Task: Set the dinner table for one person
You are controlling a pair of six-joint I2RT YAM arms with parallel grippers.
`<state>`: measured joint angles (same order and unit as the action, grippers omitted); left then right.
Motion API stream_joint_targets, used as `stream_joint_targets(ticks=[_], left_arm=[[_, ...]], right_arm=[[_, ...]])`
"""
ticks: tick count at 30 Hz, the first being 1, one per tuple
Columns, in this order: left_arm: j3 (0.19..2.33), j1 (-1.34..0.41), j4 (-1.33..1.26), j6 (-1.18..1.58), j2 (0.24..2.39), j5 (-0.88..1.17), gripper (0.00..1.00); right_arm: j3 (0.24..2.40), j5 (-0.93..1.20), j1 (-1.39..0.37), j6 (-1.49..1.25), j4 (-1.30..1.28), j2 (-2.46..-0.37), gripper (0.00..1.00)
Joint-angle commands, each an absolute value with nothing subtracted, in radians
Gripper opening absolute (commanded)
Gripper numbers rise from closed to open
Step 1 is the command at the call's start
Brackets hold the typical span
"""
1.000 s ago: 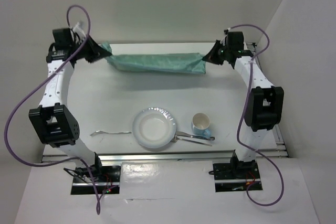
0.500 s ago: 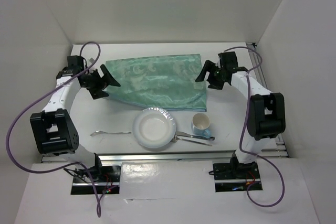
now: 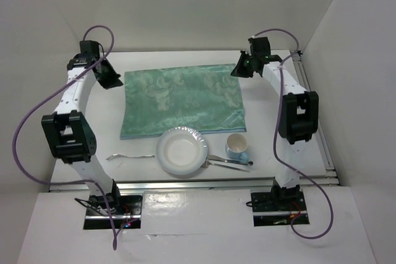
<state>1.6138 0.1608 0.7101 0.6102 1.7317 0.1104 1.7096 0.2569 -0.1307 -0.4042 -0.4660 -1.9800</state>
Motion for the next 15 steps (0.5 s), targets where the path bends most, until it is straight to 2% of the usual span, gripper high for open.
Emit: stream_joint_targets(ticks=[1, 6, 12, 15], left_arm=[[1.704, 0.129, 0.727, 0.644, 1.879, 0.132, 0.0], [1.841, 0.106, 0.752, 0.569, 2.132, 0.245, 0.0], [1.861, 0.063, 0.779, 0.537, 2.223, 0.204, 0.0], [1.801, 0.052, 0.755, 0.537, 2.232, 0.204, 0.0]], right_arm=[[1.808, 0.316, -0.155, -0.39, -0.518, -2.117, 0.0], [1.882, 0.331, -0.164, -0.419, -0.537, -2.229, 0.0], [1.734, 0.264, -0.173, -0.46, -0.482, -2.212, 0.0], [1.636, 0.245, -0.16, -0.489, -0.473, -2.194, 0.0]])
